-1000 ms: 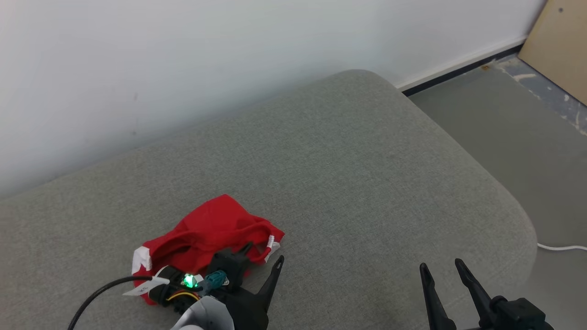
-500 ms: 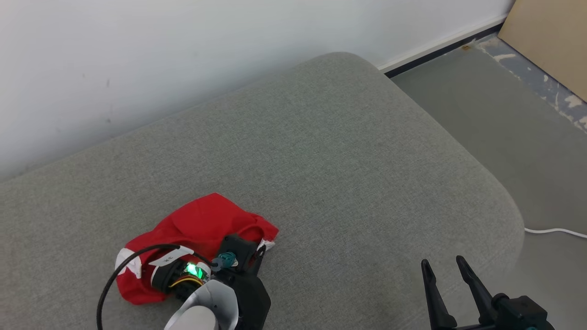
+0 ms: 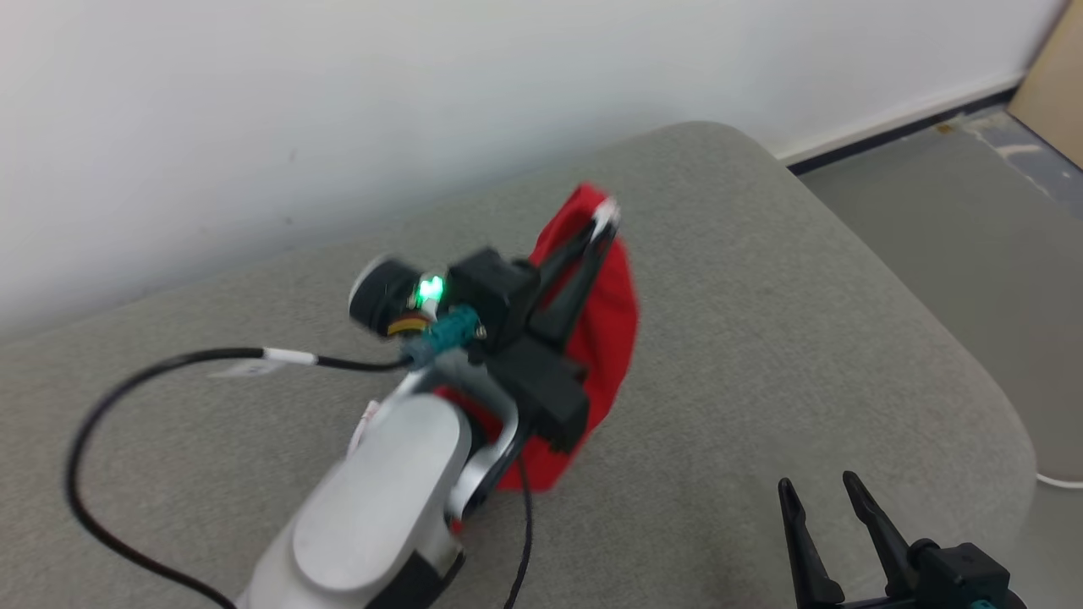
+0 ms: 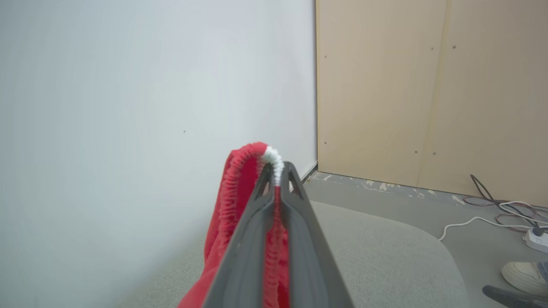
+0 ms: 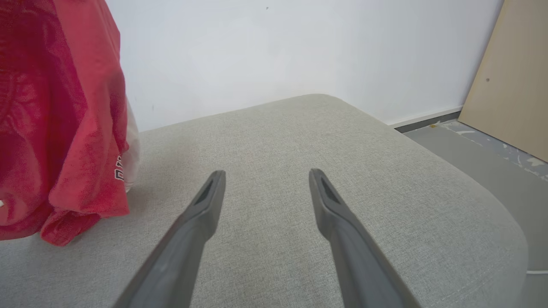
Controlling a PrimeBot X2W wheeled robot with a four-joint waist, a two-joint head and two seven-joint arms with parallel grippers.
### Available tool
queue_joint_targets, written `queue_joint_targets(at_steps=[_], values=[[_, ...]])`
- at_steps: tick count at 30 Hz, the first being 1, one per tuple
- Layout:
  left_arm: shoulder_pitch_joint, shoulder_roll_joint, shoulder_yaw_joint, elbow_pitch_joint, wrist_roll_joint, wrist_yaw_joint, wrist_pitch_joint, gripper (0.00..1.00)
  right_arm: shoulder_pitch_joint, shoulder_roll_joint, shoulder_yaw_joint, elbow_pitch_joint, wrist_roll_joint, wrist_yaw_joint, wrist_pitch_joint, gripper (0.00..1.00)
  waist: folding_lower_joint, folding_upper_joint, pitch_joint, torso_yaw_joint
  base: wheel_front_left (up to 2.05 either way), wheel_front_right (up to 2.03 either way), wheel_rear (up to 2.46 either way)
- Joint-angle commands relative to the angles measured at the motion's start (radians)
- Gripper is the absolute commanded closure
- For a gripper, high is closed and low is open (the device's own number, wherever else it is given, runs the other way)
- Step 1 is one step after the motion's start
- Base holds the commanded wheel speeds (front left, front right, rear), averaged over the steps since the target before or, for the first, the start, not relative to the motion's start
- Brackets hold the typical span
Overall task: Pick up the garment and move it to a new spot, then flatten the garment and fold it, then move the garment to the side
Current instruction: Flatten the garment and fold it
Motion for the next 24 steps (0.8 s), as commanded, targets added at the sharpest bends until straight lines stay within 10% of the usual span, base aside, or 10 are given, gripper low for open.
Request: queue_joint_targets(at_steps=[1,9,24], values=[[-0.049,-0.012,0.007,-0.034,-0.025,-0.007,-0.022,1.0,0.001,0.0,-0.004,-0.003,-0.009,-0.002,0.002,0.0,-0.0001,0.0,-0.022,0.041,0.0,0.0,0.0],[-0.189,-0.024,0.033,-0.134,-0.095,0.006,-0.031,1.0,0.018,0.0,-0.008,-0.003,-0.004,-0.002,0.004,0.0,-0.0001,0.0,-0.049,0.119,0.0,0.0,0.0],[0.347,0.164,0.139,-0.077,-0.277,0.155,0.142,1.0,0.021,0.0,-0.013,-0.012,-0.009,-0.002,0.014,0.0,-0.0001,0.0,-0.049,0.214,0.0,0.0,0.0]])
